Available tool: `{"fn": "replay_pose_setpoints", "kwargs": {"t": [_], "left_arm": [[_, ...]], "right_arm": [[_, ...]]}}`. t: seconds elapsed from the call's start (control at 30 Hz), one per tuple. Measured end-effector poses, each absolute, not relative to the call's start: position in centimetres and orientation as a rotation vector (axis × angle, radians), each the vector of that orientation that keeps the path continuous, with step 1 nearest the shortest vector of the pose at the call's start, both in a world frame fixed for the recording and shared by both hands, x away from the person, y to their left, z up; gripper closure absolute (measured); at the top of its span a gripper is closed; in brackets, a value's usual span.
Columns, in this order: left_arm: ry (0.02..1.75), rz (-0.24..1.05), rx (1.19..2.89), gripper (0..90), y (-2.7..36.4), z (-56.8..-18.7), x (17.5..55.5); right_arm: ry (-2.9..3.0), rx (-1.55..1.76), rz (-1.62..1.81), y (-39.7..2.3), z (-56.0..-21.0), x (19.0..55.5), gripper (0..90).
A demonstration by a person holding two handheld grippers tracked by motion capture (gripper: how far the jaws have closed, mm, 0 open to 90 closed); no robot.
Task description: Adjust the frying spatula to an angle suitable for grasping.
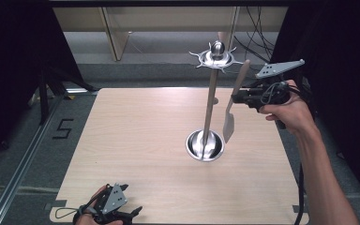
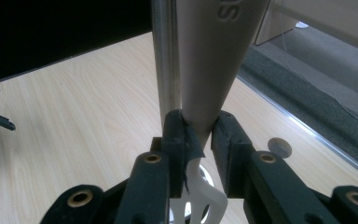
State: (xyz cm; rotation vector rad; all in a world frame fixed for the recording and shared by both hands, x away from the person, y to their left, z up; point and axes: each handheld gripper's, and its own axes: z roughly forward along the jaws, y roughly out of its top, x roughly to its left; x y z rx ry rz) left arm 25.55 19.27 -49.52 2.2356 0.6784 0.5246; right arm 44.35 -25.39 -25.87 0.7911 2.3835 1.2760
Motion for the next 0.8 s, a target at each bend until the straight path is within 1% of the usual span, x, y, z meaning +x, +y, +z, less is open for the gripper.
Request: {"fn": "replay_pose_setpoints", "kwargs": {"t": [0.6, 0.8], "left_arm": [[0.673, 0.524, 2.240, 15.4, 19.3, -49.5, 25.6], [0.676, 0.521, 2.236, 15.4, 19.3, -49.5, 25.6]], "right_arm": [[2.452, 0.773, 1.222, -24.7, -25.1, 45.1, 76.1], [2.465, 0.773, 1.222, -24.4, -25.4, 45.2, 76.0]]}}
